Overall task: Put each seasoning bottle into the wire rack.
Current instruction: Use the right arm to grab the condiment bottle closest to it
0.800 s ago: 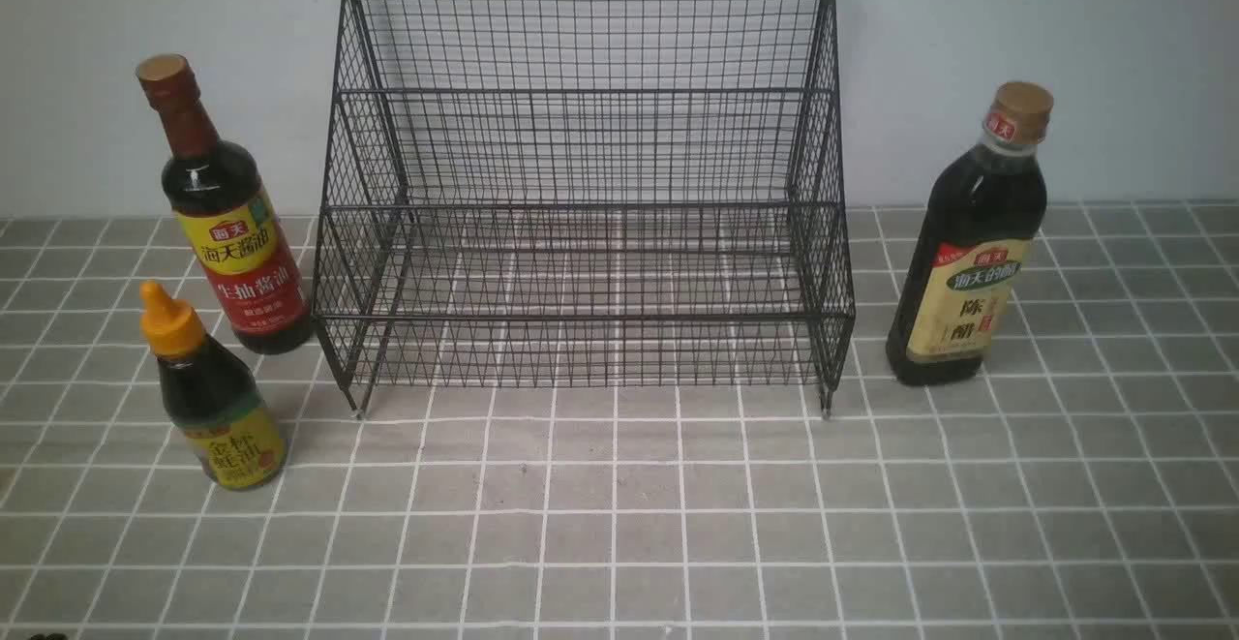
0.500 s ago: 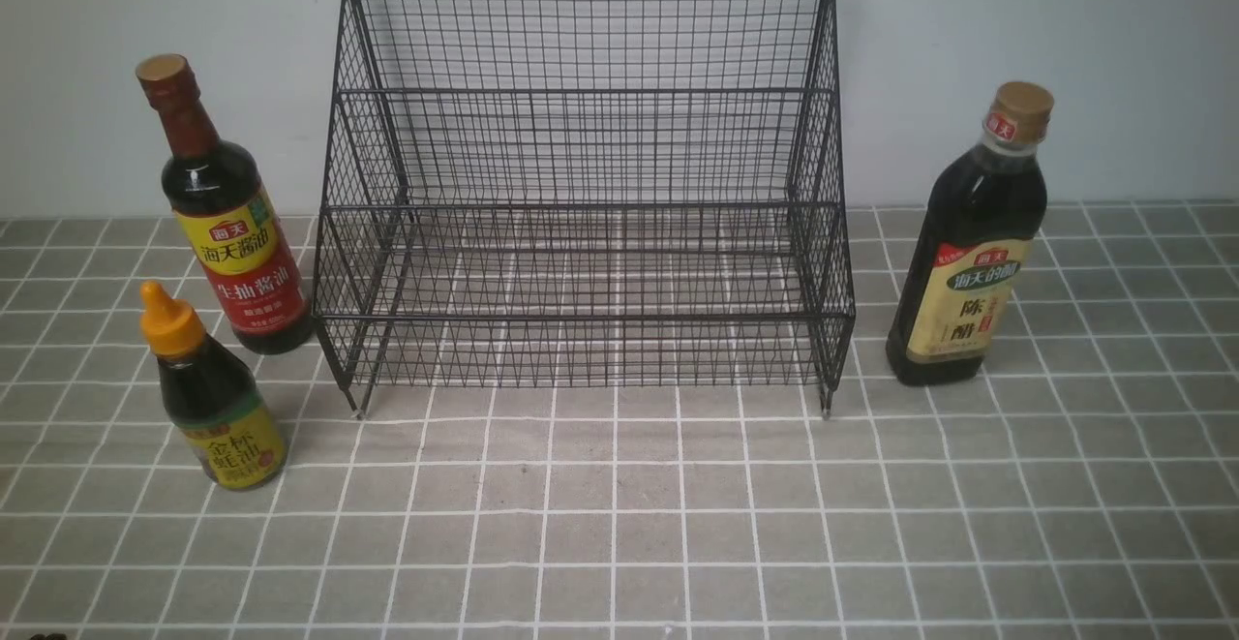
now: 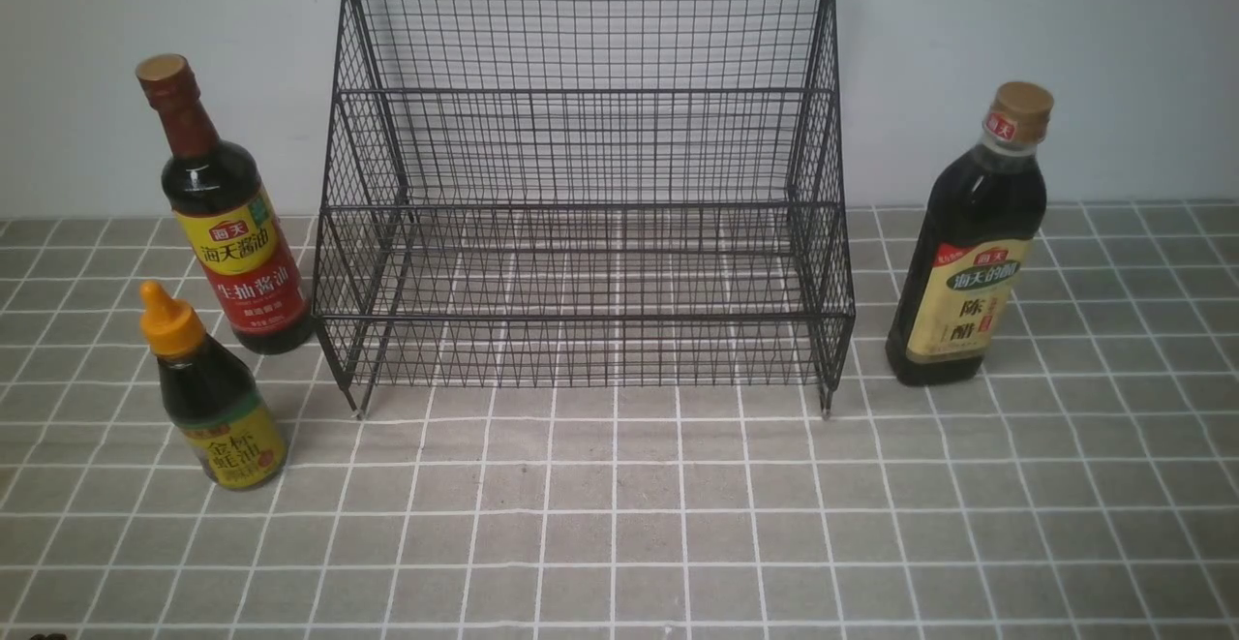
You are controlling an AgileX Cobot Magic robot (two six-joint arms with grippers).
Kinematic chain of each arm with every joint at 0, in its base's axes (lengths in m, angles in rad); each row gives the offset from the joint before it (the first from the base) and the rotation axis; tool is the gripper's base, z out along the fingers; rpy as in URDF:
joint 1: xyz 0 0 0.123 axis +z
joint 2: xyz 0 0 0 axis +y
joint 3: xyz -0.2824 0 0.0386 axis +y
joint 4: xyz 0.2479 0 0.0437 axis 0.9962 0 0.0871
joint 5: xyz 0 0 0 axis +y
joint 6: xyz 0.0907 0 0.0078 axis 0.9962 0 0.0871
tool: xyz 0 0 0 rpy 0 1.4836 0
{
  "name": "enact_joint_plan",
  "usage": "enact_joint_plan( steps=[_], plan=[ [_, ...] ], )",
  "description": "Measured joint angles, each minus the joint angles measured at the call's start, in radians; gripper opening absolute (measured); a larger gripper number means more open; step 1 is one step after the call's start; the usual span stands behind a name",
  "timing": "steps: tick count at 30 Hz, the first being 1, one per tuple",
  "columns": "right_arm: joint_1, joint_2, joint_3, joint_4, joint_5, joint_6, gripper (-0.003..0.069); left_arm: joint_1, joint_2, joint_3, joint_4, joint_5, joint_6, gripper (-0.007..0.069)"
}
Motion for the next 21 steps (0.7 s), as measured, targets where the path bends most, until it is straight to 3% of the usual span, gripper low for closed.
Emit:
enact_joint_plan(
  steps=[5,8,14,17,19,21],
  plan=[
    [0.000,0.000,0.000,0.145,-0.261,0.043,-0.0012,0.000,0.000,0.000,0.000,0.000,0.000,-0.0007],
    [0.000,0.000,0.000,0.169,-0.321,0.043,-0.0012,0.000,0.000,0.000,0.000,0.000,0.000,-0.0007],
    [0.000,0.000,0.000,0.188,-0.391,0.055,-0.0012,0.000,0.000,0.000,0.003,0.000,0.000,-0.0007],
    [0.000,0.000,0.000,0.204,-0.530,0.153,-0.0012,0.000,0.000,0.000,0.003,0.000,0.000,-0.0007],
    [0.000,0.000,-0.008,0.192,-0.541,0.189,-0.0012,0.000,0.000,0.000,0.003,0.000,0.000,-0.0007],
    [0.000,0.009,-0.076,0.103,-0.478,0.253,-0.0012,0.000,0.000,0.000,0.003,0.000,0.000,-0.0007]
  ],
)
